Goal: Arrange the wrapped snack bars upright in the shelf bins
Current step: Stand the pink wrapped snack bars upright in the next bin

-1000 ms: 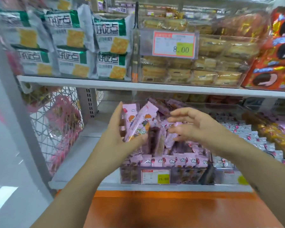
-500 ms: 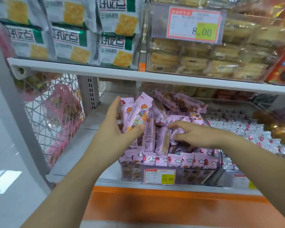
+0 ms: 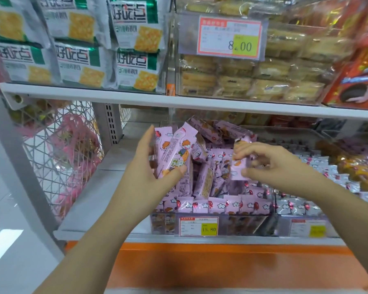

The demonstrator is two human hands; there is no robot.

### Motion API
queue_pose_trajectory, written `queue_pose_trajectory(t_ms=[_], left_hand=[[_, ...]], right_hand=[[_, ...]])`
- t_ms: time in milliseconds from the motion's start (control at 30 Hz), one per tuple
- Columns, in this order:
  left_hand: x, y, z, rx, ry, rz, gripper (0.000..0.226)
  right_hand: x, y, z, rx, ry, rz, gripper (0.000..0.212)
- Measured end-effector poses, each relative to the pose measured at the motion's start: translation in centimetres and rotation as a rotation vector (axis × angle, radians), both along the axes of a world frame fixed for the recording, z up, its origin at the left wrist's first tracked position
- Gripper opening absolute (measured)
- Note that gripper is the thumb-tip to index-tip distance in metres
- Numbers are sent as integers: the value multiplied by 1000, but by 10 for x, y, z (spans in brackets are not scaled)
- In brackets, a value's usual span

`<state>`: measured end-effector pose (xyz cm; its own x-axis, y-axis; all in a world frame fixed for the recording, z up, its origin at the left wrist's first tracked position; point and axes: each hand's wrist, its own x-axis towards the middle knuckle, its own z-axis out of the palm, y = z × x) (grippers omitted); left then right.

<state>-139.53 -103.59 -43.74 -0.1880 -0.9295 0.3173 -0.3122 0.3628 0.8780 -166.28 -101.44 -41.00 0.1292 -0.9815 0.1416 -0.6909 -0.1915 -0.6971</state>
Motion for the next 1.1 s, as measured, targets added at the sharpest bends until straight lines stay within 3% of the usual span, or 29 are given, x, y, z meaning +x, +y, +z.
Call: queue_pose_trajectory(t_ms=[67,200,367,567,733,900,1100], left_hand=[[-3,0,0,6,-3,-4,91],[-12,-1,0,10,11,-18,92],[-17,2,1,8,24,-39,92],[-18,5,1,19,0,-34,90],[-18,7,5,3,-1,-23,90],[-9,4,9,-8,53,55,92],[10,-6,7,42,130,154,88]], right_hand=[[-14,14,1,-21,-16,-56,15],[-30,25,-5,-127,130,-170,10],[-35,26,-5,-175,320,-139,27],[-37,28,-16,-140,404,-181,36],[-35,36,-18,-194,329,-273,29],[-4,23,-7,-272,282,-136,29],[55,-5,-10,-249,87,-43,30]])
